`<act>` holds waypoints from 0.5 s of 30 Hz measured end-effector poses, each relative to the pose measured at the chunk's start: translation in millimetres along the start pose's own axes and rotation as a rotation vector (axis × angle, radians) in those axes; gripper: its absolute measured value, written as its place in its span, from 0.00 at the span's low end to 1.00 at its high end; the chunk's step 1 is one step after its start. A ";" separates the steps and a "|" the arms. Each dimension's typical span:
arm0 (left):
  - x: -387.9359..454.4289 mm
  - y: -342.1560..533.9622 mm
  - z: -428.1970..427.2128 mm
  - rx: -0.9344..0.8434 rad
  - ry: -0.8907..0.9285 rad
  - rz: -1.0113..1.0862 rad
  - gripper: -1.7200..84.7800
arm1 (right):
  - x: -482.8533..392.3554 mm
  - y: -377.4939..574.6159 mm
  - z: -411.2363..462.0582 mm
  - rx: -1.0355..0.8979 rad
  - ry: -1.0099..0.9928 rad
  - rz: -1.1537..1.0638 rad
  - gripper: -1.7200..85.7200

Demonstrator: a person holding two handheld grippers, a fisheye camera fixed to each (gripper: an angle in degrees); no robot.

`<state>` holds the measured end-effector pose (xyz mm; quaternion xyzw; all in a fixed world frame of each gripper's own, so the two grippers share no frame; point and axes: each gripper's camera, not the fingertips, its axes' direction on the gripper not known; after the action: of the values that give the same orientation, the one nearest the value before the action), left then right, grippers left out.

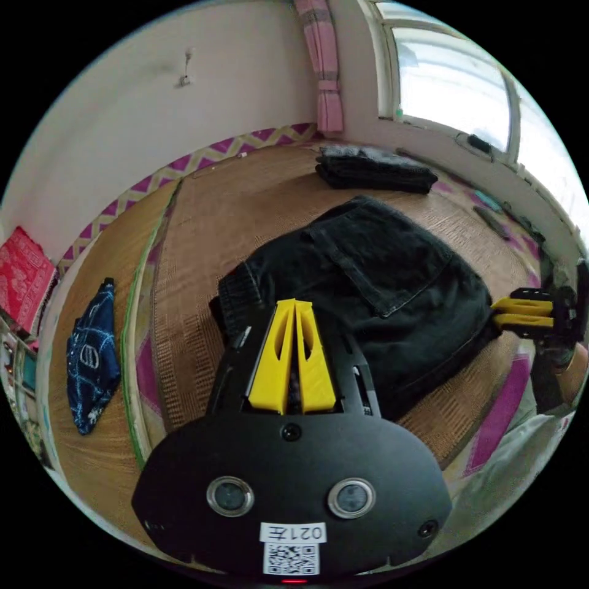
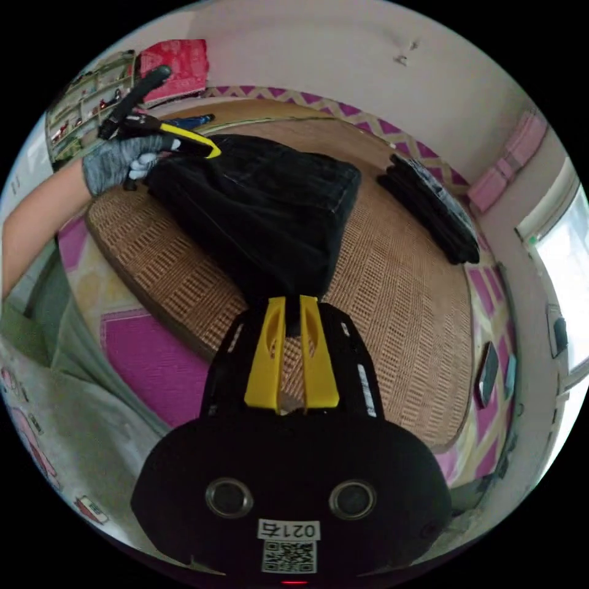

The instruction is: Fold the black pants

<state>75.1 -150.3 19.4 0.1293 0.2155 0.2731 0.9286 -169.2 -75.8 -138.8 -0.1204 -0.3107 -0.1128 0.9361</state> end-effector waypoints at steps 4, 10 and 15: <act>2.1 8.5 4.1 0.084 -0.026 0.063 0.01 | -10.2 11.2 -21.8 -0.005 0.014 -0.059 0.03; -3.0 8.9 9.8 0.103 -0.015 0.040 0.01 | -35.4 29.0 -31.6 -0.011 0.080 -0.065 0.02; -19.8 -0.4 8.2 0.036 0.067 -0.100 0.01 | -10.4 35.5 -53.2 0.037 -0.018 0.042 0.01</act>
<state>64.2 -162.7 32.9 0.1260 0.2575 0.2266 0.9308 -137.6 -56.5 -192.0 -0.1105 -0.3187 -0.0862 0.9374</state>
